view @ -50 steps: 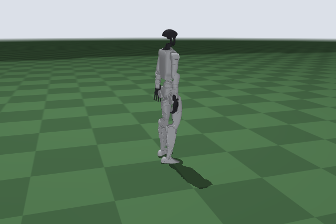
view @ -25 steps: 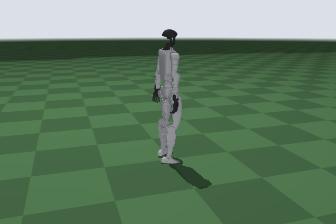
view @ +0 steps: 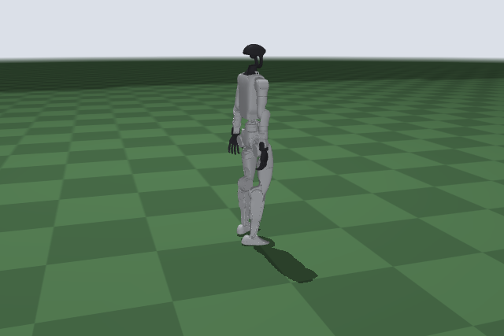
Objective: Upper body actions
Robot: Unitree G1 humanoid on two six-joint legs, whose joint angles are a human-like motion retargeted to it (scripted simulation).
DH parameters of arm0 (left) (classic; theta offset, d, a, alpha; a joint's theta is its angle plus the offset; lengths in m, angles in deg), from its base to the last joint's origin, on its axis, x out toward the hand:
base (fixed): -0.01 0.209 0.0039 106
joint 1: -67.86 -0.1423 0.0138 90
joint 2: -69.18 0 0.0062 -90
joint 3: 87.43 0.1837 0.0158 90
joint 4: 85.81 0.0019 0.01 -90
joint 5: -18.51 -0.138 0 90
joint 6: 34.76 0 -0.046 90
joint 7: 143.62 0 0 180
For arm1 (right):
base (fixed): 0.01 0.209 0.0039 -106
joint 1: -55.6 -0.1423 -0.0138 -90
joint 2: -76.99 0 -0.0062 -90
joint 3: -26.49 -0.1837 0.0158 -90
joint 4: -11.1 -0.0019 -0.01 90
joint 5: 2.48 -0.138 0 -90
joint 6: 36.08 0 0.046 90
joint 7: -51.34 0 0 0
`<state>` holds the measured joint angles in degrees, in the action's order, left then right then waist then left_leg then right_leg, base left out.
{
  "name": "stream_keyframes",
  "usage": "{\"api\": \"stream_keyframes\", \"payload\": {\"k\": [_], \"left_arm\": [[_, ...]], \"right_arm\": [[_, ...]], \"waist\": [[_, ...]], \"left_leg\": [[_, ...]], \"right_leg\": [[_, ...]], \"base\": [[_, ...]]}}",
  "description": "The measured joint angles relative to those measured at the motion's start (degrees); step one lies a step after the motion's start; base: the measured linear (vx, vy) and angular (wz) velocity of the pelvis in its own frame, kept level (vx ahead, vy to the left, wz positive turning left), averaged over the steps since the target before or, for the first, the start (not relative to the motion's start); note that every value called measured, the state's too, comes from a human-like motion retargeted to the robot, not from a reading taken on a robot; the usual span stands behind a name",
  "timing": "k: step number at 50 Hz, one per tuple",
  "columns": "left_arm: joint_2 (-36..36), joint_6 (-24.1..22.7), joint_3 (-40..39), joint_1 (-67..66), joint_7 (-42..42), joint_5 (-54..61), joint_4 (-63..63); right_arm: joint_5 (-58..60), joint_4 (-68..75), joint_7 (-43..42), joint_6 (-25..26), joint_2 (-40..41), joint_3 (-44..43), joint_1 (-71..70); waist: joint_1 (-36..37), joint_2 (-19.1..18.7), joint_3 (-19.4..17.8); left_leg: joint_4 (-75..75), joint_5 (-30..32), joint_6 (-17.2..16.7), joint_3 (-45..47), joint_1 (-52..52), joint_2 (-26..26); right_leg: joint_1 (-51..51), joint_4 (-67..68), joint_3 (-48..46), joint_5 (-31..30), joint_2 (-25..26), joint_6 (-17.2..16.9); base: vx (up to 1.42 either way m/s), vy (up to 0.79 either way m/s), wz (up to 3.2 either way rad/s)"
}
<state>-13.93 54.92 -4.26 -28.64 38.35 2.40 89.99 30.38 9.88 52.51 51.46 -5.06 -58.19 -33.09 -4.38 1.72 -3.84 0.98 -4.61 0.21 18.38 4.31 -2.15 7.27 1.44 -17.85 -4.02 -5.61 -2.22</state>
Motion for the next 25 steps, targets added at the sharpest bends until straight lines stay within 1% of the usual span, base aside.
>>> {"api": "stream_keyframes", "payload": {"k": [25], "left_arm": [[-0.13,0.37,-0.23,-0.12,1.5,-0.1,0.07]], "right_arm": [[0.48,-0.08,-0.27,-0.02,-0.05,0.18,0.0]], "waist": [[-0.13,0.13,0.38]], "left_leg": [[0.09,0.02,0.01,-0.38,-0.26,-0.07]], "right_leg": [[-0.03,-0.06,-0.4,0.03,-0.08,-0.02]], "base": [[0.0,0.0,0.0]]}}
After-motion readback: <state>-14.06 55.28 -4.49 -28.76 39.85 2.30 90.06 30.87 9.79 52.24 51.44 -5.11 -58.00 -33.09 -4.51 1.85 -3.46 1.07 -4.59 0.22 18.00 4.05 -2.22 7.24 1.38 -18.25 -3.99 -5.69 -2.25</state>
